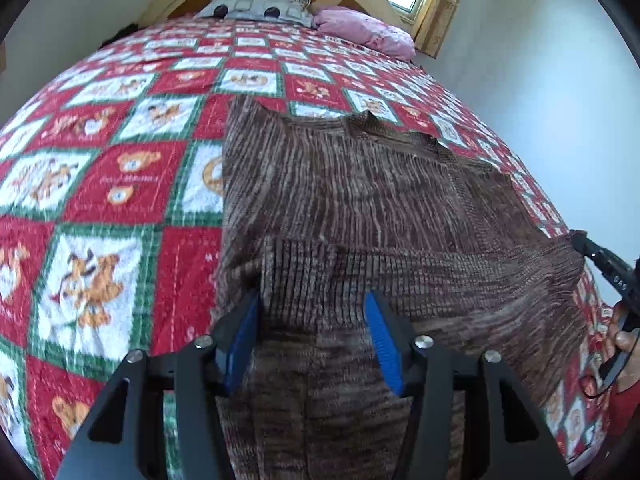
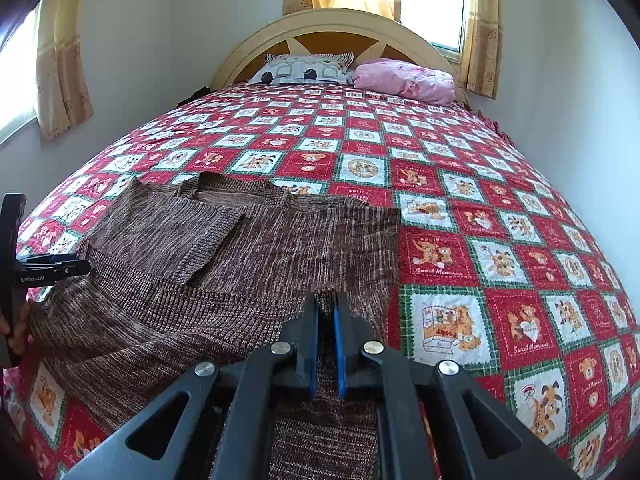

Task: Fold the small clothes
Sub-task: 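Lift the gripped sweater edge with both tools and fold it over the body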

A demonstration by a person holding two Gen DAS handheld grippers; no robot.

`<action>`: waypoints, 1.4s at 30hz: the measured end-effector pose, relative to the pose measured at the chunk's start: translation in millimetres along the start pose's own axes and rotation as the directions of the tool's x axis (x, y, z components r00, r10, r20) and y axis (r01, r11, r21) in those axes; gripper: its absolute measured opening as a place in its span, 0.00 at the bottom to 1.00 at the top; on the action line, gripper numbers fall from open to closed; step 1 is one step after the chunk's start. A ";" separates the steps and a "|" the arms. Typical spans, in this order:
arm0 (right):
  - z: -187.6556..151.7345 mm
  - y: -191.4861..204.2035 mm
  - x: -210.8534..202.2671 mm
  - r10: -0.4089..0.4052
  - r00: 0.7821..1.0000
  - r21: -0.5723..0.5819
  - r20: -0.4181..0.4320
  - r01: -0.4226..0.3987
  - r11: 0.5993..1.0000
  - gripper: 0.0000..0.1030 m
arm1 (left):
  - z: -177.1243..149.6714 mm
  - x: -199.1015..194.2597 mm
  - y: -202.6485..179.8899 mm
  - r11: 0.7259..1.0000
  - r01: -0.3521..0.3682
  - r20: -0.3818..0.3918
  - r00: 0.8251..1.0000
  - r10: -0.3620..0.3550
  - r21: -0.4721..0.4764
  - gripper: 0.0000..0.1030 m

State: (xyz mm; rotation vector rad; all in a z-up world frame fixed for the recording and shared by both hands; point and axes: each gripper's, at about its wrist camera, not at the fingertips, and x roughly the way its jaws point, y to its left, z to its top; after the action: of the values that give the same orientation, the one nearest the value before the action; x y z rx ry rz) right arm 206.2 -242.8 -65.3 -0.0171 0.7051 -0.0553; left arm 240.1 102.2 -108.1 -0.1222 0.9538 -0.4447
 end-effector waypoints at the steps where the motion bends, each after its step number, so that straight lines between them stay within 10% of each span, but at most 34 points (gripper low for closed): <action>1: -0.5 -0.6 0.4 0.001 1.000 0.003 -0.002 -0.001 1.000 0.06 | -1.2 -0.6 -0.5 1.000 -0.001 -0.007 1.000 0.001 0.002 0.54; 5: -3.7 -2.0 3.9 0.004 1.000 0.009 -0.008 -0.004 1.000 0.06 | 2.1 2.5 0.3 1.000 0.002 -0.013 1.000 -0.002 -0.013 0.49; 8: -5.4 -2.8 4.3 0.004 1.000 0.024 -0.010 -0.004 1.000 0.06 | 6.7 3.7 8.5 0.997 0.033 -0.007 0.999 -0.034 -0.075 0.13; 16: -5.3 -6.6 -7.7 -0.006 1.000 0.038 0.006 0.006 0.999 0.06 | -4.4 -16.7 1.4 0.994 0.041 0.075 0.997 -0.034 -0.104 0.12; 26: 58.7 -4.0 -15.8 -0.027 0.994 -0.034 0.110 0.031 0.999 0.06 | 59.6 -51.4 0.8 0.991 -0.019 0.240 0.969 0.050 -0.130 0.12; 35: 126.0 6.9 59.2 -0.130 0.980 -0.121 0.153 0.150 0.981 0.06 | 112.0 -3.1 20.4 0.973 -0.080 0.265 0.954 0.137 -0.215 0.12; 42: 117.1 5.4 150.9 -0.262 0.961 -0.136 0.092 0.273 0.952 0.06 | 119.8 68.7 33.2 0.960 -0.185 0.173 0.959 0.223 -0.209 0.12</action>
State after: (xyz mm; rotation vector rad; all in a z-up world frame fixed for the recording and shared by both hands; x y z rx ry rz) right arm 397.0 -246.2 -74.0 -0.2560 0.6289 -0.2622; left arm 381.6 92.4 -100.6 -0.2343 0.8040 -0.1453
